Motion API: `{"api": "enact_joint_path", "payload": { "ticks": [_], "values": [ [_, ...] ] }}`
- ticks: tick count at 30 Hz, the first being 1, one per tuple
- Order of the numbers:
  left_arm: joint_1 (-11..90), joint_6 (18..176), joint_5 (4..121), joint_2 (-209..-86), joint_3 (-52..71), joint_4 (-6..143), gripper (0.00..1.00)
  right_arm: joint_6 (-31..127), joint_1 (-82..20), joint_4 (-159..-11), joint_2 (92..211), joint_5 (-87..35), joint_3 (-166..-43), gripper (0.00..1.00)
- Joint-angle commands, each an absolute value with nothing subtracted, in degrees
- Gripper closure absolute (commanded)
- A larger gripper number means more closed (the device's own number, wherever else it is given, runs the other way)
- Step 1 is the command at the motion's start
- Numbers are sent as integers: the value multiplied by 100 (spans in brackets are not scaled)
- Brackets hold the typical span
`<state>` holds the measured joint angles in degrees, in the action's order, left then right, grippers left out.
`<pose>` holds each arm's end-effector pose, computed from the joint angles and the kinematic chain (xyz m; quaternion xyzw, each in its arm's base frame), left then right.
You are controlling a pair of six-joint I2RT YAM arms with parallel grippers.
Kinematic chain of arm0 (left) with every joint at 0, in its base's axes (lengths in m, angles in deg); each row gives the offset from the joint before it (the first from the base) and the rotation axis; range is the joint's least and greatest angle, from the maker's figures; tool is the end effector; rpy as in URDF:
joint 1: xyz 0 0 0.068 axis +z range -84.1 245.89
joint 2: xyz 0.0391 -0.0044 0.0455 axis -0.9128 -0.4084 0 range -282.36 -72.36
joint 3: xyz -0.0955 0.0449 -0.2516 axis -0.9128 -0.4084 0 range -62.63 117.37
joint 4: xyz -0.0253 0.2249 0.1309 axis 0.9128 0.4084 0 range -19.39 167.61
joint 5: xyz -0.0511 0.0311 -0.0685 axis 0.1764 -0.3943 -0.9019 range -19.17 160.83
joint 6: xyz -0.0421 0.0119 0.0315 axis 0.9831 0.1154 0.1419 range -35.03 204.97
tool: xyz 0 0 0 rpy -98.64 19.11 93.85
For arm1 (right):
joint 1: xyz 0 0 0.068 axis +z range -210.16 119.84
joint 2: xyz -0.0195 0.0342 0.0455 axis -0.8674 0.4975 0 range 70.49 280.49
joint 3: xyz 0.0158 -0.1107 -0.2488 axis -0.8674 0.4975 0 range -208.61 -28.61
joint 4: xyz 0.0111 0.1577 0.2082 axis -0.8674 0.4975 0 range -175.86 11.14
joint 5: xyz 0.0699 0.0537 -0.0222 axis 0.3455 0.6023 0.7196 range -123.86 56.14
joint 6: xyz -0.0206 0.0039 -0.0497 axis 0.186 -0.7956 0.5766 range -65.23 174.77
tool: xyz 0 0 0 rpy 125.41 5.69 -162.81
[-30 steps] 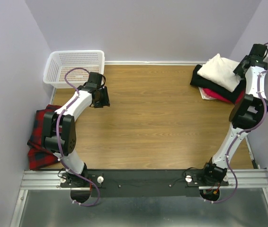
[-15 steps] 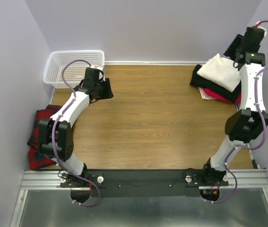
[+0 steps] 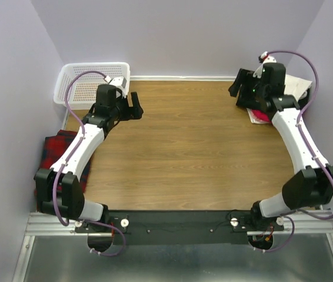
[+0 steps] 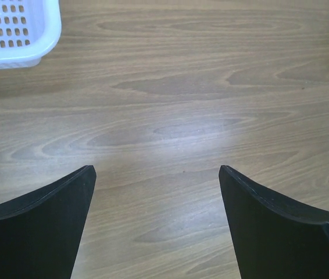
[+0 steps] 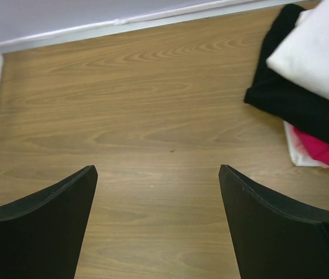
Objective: Fold and stack the t-shirts
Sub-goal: Put the neatly folded tshirt into the corner of the board with the right arm
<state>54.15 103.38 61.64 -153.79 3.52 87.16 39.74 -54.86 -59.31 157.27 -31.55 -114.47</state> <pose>0.3175 -0.0719 0.3102 -0.0118 0.8719 -0.1936 0.4496 0.3466 0.0337 0.3826 0.0620 0.8524 0.1086 0.5077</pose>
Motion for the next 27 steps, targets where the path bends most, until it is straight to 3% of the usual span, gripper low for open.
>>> {"api": "enact_joint_path", "payload": {
  "ticks": [1, 15, 27],
  "values": [
    [5368, 10272, 6475, -14831, 66, 8291, 3, 3974, -5111, -6950, 14873, -2859, -10404, 3],
    [5315, 10097, 7241, -14031, -514, 7878, 3, 4044, -4505, -7276, 14581, -2692, -9146, 0],
    [5306, 10088, 7382, -13907, -690, 7790, 3, 4123, -4223, -7346, 14652, -2718, -8820, 0]
  ]
}}
